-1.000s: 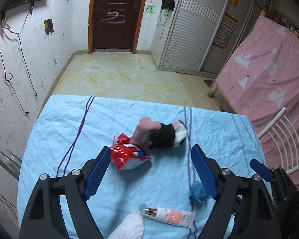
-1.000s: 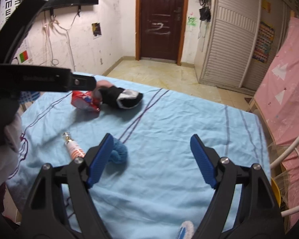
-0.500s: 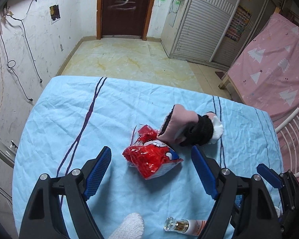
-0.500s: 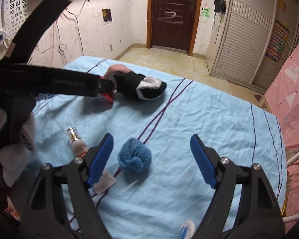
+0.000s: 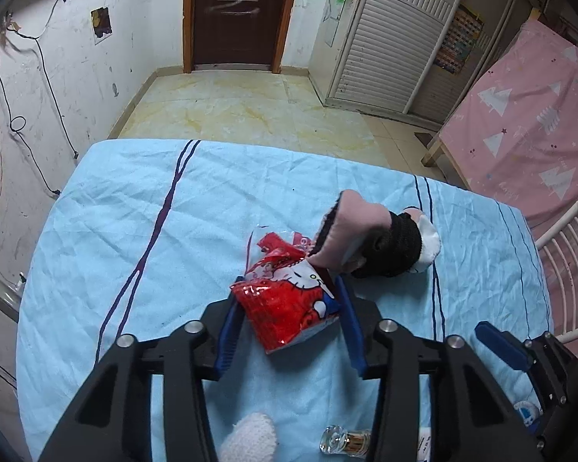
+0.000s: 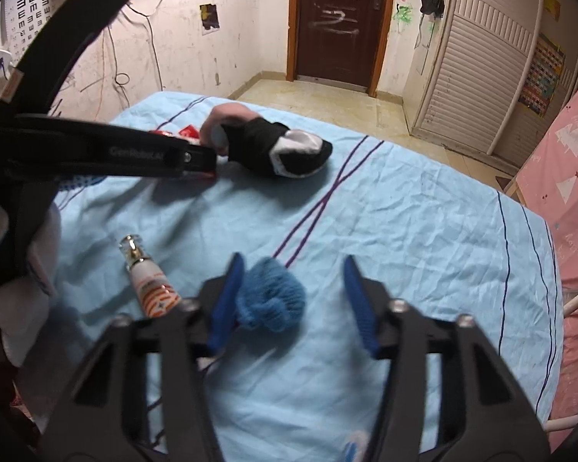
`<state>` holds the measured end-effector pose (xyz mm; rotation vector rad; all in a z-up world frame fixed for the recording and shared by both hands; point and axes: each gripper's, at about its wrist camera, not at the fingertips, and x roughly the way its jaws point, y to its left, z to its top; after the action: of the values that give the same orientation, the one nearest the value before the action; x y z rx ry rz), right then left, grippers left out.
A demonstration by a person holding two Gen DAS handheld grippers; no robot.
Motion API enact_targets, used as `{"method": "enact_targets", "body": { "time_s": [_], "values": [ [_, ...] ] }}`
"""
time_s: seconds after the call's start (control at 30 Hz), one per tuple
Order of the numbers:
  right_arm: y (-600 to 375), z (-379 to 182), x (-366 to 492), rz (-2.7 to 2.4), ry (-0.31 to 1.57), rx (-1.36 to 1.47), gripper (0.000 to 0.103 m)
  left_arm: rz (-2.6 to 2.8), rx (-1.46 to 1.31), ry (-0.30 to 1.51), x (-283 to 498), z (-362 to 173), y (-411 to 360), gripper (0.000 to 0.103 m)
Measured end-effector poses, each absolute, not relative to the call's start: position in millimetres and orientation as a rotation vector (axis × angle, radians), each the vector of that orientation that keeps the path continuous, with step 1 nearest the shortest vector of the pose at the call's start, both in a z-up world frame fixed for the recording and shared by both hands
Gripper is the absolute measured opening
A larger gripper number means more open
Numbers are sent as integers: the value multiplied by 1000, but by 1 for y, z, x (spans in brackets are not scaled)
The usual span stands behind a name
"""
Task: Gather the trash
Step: 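Grasp the red snack bag with the left tool while the right tool grasps the blue yarn ball, then carry the red bag and blue yarn ball over the yellow bucket and open both tools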
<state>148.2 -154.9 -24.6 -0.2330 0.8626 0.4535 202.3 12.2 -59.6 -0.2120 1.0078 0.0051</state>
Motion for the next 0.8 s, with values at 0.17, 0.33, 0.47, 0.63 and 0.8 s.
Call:
{"method": "enact_targets", "body": {
  "time_s": [0.17,0.33,0.47,0.63,0.8],
  "values": [
    [-156,-24,145,447,858,-237,25,-4,-224,1008,195,-57,14,31],
    [-162,-19,138,441,843,-217,25,-4,-221,992,184,-49,13,30],
    [-169,-11,130,439,821,-206,25,-3,-222,974,173,-38,11,30],
    [-180,-2,120,437,795,-184,25,-1,-213,940,158,-20,7,30],
    [-194,8,109,430,766,-157,25,-11,-193,906,142,-1,-5,30]
  ]
}}
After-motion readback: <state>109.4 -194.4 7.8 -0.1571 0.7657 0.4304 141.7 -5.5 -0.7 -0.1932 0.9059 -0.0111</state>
